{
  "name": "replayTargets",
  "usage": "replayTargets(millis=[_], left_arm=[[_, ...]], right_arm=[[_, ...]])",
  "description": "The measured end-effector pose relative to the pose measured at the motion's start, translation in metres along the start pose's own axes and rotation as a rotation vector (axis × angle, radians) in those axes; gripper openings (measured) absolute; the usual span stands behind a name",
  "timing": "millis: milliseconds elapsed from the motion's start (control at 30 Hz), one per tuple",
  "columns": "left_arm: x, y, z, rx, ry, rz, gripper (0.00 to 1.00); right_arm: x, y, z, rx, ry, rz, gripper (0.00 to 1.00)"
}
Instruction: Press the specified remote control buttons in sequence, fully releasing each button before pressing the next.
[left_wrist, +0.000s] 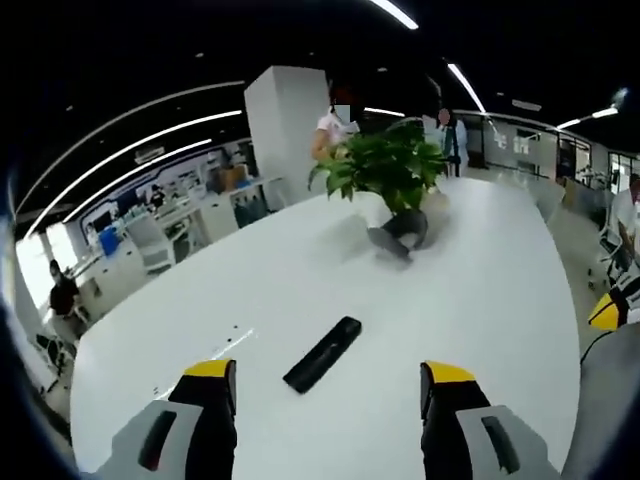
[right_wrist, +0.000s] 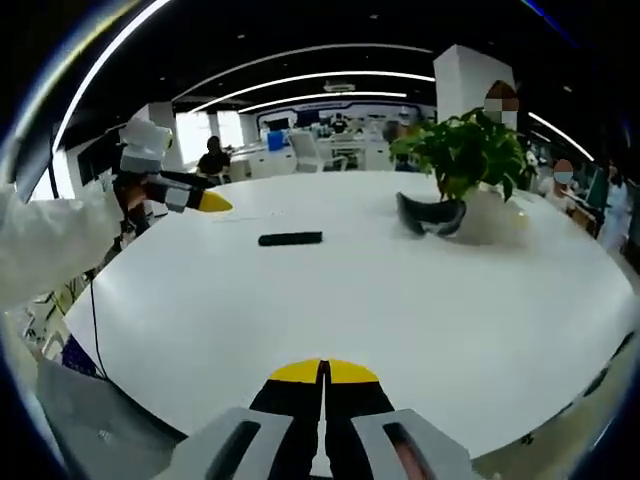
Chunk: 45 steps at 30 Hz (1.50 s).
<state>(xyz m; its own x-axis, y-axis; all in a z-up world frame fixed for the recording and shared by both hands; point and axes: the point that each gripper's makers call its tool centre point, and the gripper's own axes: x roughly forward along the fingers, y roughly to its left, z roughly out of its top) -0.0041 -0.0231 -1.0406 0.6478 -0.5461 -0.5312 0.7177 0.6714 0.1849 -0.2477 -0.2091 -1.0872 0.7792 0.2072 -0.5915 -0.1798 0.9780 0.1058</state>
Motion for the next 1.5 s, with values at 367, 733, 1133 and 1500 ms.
replayTargets(millis=[367,733,1133,1500], left_arm=[[0.053,0.019,-0.01,0.115,0.115,-0.083,0.63],[0.102,0.026,-0.043,0.208,0.27,-0.179,0.52],[0.127,0.028,-0.064,0.308,0.413,-0.227,0.51],[0.136,0.038,-0.079,0.354,0.521,-0.242,0.45]], right_arm=[[0.003,0.002,-0.009,-0.022,0.051,-0.003,0.0],[0.007,0.001,-0.014,-0.03,0.084,-0.015,0.0],[0.009,0.001,-0.019,-0.03,0.108,-0.01,0.0],[0.01,0.002,-0.022,-0.032,0.126,-0.005,0.0]])
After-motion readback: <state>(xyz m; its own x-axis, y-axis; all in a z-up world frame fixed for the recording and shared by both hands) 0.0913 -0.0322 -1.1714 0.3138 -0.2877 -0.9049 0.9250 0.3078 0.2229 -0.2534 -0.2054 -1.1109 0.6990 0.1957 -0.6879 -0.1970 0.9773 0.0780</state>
